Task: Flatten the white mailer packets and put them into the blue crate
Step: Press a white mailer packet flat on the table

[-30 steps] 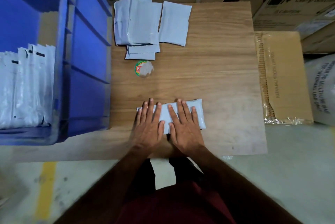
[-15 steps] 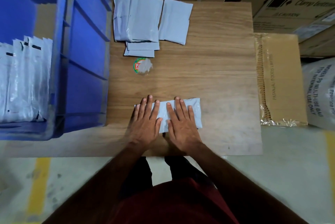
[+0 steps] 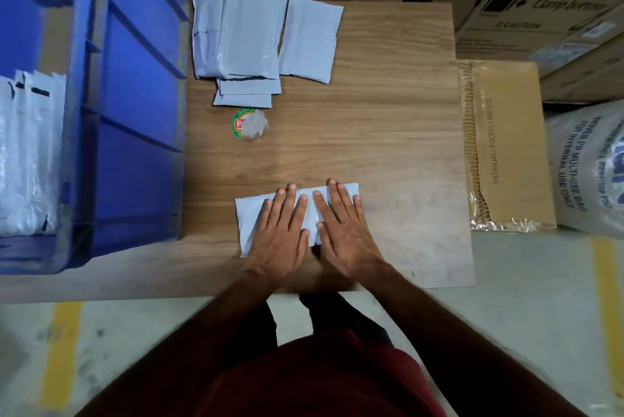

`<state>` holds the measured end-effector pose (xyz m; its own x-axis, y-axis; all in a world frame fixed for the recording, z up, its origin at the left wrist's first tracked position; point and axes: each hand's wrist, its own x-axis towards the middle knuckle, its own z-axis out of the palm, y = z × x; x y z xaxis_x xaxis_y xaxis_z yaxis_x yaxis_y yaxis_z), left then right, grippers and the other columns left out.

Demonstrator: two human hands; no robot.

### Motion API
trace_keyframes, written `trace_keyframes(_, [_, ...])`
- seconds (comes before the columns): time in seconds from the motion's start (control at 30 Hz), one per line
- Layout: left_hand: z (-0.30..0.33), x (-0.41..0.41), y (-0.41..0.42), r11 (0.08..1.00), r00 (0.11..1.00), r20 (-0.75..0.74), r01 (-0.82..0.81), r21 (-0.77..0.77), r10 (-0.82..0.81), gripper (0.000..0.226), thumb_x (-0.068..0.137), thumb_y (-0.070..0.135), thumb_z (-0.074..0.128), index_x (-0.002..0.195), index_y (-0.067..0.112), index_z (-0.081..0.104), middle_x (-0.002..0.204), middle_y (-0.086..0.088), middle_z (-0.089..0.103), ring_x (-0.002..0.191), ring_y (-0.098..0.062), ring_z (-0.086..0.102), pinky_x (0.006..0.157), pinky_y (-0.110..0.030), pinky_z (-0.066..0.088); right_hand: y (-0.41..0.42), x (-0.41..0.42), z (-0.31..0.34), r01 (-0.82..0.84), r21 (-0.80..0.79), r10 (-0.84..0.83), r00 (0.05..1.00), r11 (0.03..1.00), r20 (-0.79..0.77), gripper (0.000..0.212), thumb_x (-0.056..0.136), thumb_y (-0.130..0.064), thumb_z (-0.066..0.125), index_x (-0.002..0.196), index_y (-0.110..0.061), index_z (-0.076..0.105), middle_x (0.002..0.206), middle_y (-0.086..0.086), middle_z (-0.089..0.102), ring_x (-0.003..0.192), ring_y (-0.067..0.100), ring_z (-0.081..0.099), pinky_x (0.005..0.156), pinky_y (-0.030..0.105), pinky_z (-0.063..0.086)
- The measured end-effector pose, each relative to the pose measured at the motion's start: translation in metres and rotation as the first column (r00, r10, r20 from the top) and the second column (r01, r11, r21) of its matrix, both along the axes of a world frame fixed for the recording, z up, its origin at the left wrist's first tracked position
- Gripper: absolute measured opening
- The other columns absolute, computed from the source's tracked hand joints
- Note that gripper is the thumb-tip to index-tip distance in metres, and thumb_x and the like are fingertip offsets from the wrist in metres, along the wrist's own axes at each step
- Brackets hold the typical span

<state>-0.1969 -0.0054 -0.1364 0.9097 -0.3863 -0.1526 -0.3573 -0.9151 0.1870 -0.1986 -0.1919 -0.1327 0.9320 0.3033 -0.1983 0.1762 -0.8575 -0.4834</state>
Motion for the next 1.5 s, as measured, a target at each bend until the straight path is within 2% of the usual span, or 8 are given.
trace_keyframes(0.17, [-0.001, 0.001, -0.026, 0.998, 0.998, -0.007, 0.058, -0.036, -0.058, 0.069, 0.099, 0.035, 0.032, 0.160, 0.005, 0.020, 0.168, -0.018, 0.012, 0.156, -0.033, 0.012, 0.123, -0.053, 0.020, -0.029, -0.002, -0.002, 0.135, -0.022, -0.134, 0.990, 0.991, 0.035, 0.064, 0.103, -0.029, 0.030, 0.163, -0.012, 0.015, 0.171, 0.010, 0.002, 0.158, 0.021, -0.005, 0.127, 0.048, 0.003])
trace_keyframes(0.5, [0.004, 0.001, -0.031, 0.999, 1.000, 0.014, 0.025, -0.033, -0.025, 0.067, 0.099, 0.034, 0.032, 0.160, 0.007, 0.024, 0.168, -0.017, 0.015, 0.155, -0.033, 0.016, 0.122, -0.054, 0.023, -0.030, -0.004, -0.002, 0.100, -0.033, -0.100, 0.995, 0.994, 0.014, 0.063, 0.106, -0.031, 0.030, 0.163, -0.013, 0.010, 0.171, 0.008, -0.003, 0.157, 0.020, -0.008, 0.127, 0.049, 0.002])
trace_keyframes(0.63, [0.000, -0.008, -0.006, 0.989, 0.986, 0.068, -0.151, -0.007, 0.151, 0.067, 0.098, 0.032, 0.037, 0.157, 0.001, 0.030, 0.164, -0.027, 0.020, 0.153, -0.040, 0.020, 0.123, -0.056, 0.017, -0.010, -0.005, 0.002, -0.019, -0.042, 0.022, 0.997, 0.999, 0.079, 0.062, 0.106, -0.031, 0.029, 0.163, -0.012, 0.014, 0.170, 0.012, 0.002, 0.158, 0.023, -0.004, 0.127, 0.048, 0.001])
trace_keyframes(0.77, [-0.008, -0.016, 0.006, 0.994, 0.994, 0.008, -0.111, 0.010, 0.111, 0.066, 0.100, 0.038, 0.032, 0.159, 0.007, 0.029, 0.166, -0.022, 0.018, 0.154, -0.036, 0.020, 0.124, -0.053, 0.017, 0.003, -0.008, -0.008, -0.044, -0.103, 0.048, 0.998, 0.994, 0.044, 0.063, 0.104, -0.029, 0.033, 0.163, -0.015, 0.016, 0.170, 0.013, 0.002, 0.158, 0.024, -0.004, 0.125, 0.054, 0.009])
trace_keyframes(0.97, [-0.002, -0.014, 0.010, 0.992, 0.992, -0.007, -0.128, 0.006, 0.128, 0.066, 0.101, 0.040, 0.030, 0.160, 0.010, 0.025, 0.167, -0.021, 0.015, 0.155, -0.036, 0.014, 0.124, -0.054, 0.013, 0.015, -0.006, 0.005, -0.036, -0.083, 0.039, 0.999, 0.996, 0.031, 0.074, 0.094, -0.028, 0.042, 0.162, -0.014, 0.017, 0.170, 0.015, 0.001, 0.158, 0.026, -0.004, 0.127, 0.049, -0.001])
trace_keyframes(1.23, [-0.005, -0.021, 0.015, 0.987, 0.987, -0.019, -0.162, 0.001, 0.162, 0.068, 0.100, 0.039, 0.029, 0.161, 0.010, 0.022, 0.169, -0.014, 0.013, 0.156, -0.030, 0.010, 0.124, -0.054, 0.016, 0.030, -0.008, 0.000, -0.070, -0.152, 0.078, 0.996, 0.986, 0.045, 0.072, 0.095, -0.031, 0.034, 0.163, -0.016, 0.015, 0.170, 0.014, 0.001, 0.158, 0.026, -0.004, 0.126, 0.050, 0.002])
trace_keyframes(1.37, [-0.003, -0.021, 0.034, 0.979, 0.978, 0.037, -0.203, -0.030, 0.204, 0.067, 0.100, 0.036, 0.033, 0.159, 0.005, 0.025, 0.167, -0.019, 0.017, 0.155, -0.032, 0.015, 0.124, -0.051, 0.016, 0.047, -0.006, 0.007, -0.092, -0.133, 0.104, 0.991, 0.987, 0.089, 0.066, 0.102, -0.031, 0.036, 0.163, -0.016, 0.016, 0.170, 0.014, 0.001, 0.158, 0.026, -0.005, 0.126, 0.050, -0.003])
trace_keyframes(1.5, [-0.011, -0.027, 0.059, 0.971, 0.970, -0.026, -0.240, -0.008, 0.240, 0.070, 0.100, 0.039, 0.030, 0.161, 0.006, 0.020, 0.168, -0.019, 0.011, 0.156, -0.033, 0.013, 0.124, -0.051, 0.020, 0.066, -0.009, -0.005, -0.153, -0.186, 0.167, 0.984, 0.971, 0.067, 0.072, 0.099, -0.031, 0.043, 0.163, -0.018, 0.014, 0.170, 0.015, -0.001, 0.157, 0.028, -0.005, 0.126, 0.053, 0.003])
